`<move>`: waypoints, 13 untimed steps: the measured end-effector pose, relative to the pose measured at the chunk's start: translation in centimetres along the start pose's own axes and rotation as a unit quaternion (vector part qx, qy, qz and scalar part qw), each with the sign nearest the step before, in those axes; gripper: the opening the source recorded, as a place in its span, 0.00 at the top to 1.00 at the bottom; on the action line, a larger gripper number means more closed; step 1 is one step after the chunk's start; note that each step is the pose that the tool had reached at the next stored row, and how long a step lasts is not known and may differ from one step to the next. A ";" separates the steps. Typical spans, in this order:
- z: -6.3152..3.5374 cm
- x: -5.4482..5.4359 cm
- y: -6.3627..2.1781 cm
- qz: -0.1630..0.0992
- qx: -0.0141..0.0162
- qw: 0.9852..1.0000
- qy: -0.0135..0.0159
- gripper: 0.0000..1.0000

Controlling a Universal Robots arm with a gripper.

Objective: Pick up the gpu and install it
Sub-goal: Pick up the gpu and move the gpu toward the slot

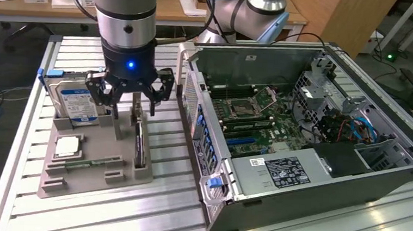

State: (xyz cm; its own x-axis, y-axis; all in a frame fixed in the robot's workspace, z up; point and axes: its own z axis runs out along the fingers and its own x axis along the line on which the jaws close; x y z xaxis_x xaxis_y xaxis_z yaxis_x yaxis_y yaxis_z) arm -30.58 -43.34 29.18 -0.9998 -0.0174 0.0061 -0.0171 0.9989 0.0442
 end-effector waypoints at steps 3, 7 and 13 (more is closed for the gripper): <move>0.36 0.0 -0.02 0.000 0.000 1.000 0.000 0.28; 0.81 0.0 -0.04 0.000 0.000 1.000 0.000 0.28; 1.40 0.0 -0.09 0.000 0.000 1.000 0.000 0.28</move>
State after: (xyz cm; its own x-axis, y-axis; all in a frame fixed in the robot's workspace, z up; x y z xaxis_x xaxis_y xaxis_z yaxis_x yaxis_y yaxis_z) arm -30.59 -43.37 27.77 -0.9998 -0.0173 0.0062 -0.0170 0.9989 0.0440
